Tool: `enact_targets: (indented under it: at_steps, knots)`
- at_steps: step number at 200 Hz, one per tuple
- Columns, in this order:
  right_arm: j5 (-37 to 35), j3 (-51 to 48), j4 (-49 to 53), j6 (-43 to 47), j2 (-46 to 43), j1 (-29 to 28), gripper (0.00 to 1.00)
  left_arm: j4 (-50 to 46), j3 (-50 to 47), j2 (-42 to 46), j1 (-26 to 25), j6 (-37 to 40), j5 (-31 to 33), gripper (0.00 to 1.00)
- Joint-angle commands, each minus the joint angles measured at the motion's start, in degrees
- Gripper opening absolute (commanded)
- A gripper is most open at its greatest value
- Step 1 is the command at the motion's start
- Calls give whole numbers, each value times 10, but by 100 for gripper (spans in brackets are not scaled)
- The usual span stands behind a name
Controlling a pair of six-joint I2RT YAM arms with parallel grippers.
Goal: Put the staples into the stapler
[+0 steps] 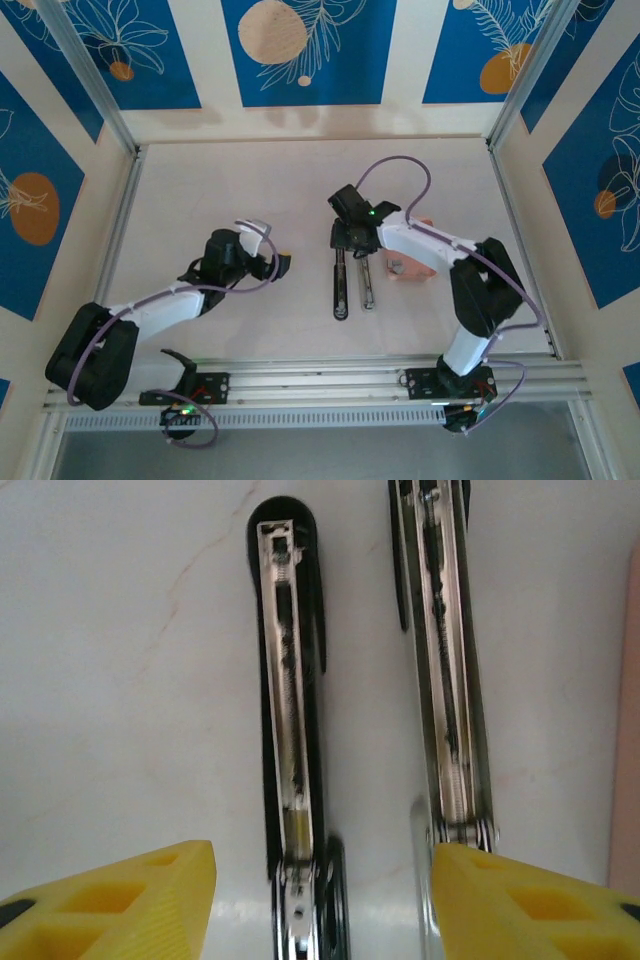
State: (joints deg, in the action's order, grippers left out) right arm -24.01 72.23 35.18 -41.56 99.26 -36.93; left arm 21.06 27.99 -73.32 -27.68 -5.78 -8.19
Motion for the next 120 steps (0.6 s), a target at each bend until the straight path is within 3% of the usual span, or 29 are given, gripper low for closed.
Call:
enact_targets:
  at_steps: [1,63,120]
  knots:
    - [13,42,10,38,42,9,59,-19,22,-15,-3,-10,15,100]
    - [55,104,-12,67,141,25,56,-28,47,-52,2,-13,23,100]
    - [75,121,-34,79,181,35,47,-35,57,-62,4,-12,22,100]
